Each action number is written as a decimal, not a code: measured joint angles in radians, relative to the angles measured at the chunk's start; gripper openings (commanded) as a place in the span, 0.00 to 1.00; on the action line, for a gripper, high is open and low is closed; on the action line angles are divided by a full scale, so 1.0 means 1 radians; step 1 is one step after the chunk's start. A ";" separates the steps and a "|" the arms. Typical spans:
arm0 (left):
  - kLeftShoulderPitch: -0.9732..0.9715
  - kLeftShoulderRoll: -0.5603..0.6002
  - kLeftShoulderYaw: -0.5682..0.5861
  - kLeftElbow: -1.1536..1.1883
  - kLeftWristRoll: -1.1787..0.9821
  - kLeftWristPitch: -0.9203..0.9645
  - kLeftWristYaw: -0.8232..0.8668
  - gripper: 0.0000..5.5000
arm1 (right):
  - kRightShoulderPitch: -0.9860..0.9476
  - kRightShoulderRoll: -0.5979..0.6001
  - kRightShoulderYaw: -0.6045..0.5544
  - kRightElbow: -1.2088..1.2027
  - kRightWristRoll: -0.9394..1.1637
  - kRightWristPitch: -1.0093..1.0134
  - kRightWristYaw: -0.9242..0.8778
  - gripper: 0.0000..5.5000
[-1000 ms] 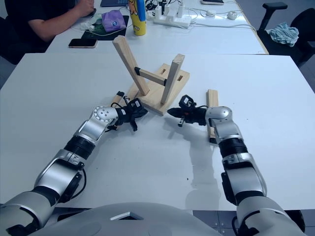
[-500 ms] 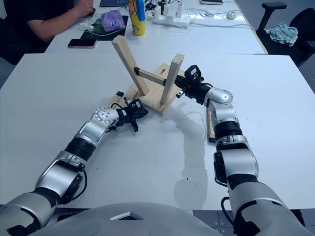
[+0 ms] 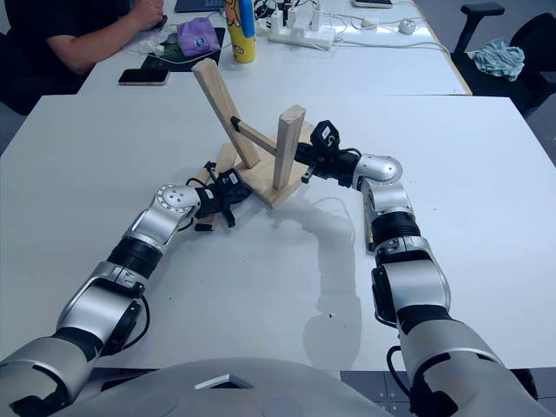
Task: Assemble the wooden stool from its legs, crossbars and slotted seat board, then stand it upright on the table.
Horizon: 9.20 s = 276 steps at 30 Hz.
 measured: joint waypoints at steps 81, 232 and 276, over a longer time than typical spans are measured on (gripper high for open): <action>-0.108 -0.065 -0.045 0.139 0.114 0.011 0.116 0.00 | 0.089 -0.147 0.204 -0.142 -0.306 0.308 -0.038 0.00; 0.752 0.012 0.173 -0.895 -0.235 -0.237 0.215 0.24 | 0.378 0.326 -0.303 -0.920 0.995 1.245 -0.745 0.10; 0.787 -0.043 0.226 -0.974 -0.427 -0.161 0.257 0.74 | 0.621 0.159 -0.457 -1.200 0.387 0.787 -1.178 0.08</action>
